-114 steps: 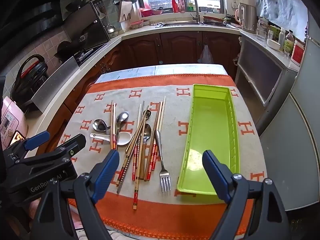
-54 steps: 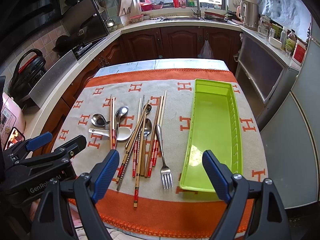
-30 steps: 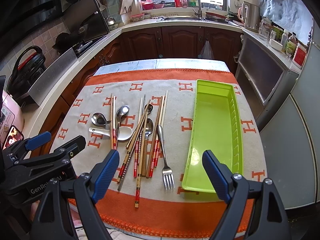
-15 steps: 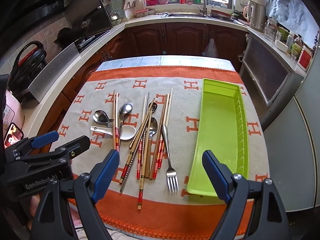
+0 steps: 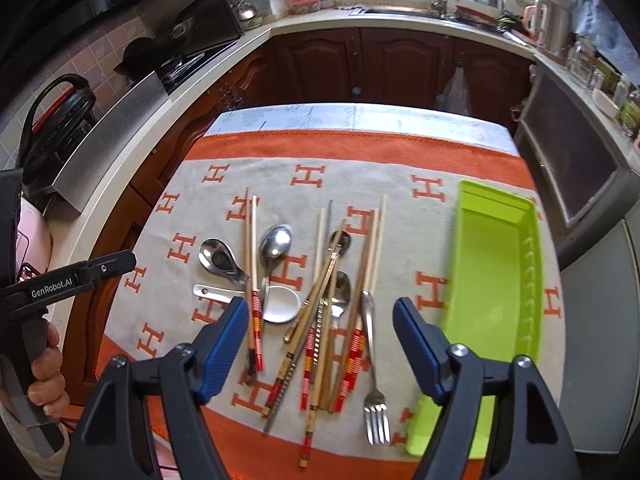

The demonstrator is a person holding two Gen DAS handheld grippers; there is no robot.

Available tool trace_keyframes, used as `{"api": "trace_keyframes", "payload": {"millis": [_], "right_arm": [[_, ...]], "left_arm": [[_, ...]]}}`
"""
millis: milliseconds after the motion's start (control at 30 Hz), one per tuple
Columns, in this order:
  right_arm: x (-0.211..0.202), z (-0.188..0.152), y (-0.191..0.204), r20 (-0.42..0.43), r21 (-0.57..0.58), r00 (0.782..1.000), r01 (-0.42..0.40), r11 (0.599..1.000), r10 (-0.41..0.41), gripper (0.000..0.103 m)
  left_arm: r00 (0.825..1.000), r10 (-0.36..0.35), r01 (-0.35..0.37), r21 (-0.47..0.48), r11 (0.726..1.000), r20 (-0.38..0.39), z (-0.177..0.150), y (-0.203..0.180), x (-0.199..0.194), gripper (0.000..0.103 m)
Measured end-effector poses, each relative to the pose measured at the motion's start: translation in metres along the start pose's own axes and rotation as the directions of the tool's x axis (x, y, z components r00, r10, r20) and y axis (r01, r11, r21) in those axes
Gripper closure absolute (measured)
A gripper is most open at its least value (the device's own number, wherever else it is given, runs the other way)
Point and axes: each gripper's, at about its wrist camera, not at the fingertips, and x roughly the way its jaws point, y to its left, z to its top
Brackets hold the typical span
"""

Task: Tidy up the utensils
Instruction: 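Grasp a steel spoon with the left tool while the right tool grasps another steel spoon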

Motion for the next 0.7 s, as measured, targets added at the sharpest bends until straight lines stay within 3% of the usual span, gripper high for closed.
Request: {"api": "trace_keyframes", "payload": {"millis": [100,167,233,433,700], "right_arm": [[0.023,0.011,0.007,-0.049,0.006,0.998,-0.044,0.999,0.044,0.048],[0.040,0.018,0.011,-0.087,0.017,0.993,-0.074,0.997,0.075,0.062],[0.055,0.023,0.016,-0.120,0.020,0.988,-0.098,0.995,0.099,0.068],[0.094,0.035,0.031,-0.206,0.043,0.969,-0.131,0.991,0.137,0.071],[0.124,0.041,0.026,-0.247,0.103,0.958,-0.122,0.987,0.144,0.074]], "left_arm": [[1.000,0.013,-0.013,0.019,1.000,-0.005,0.002,0.004,0.011,0.029],[1.000,-0.001,0.001,0.018,1.000,-0.031,0.003,0.006,0.021,0.035],[0.998,-0.014,0.014,0.014,1.000,-0.060,0.002,0.006,0.032,0.042],[0.992,-0.038,0.035,-0.030,0.999,-0.117,0.009,0.008,0.067,0.045],[0.985,-0.099,0.080,-0.136,0.987,-0.144,0.026,0.015,0.115,0.046]]}}
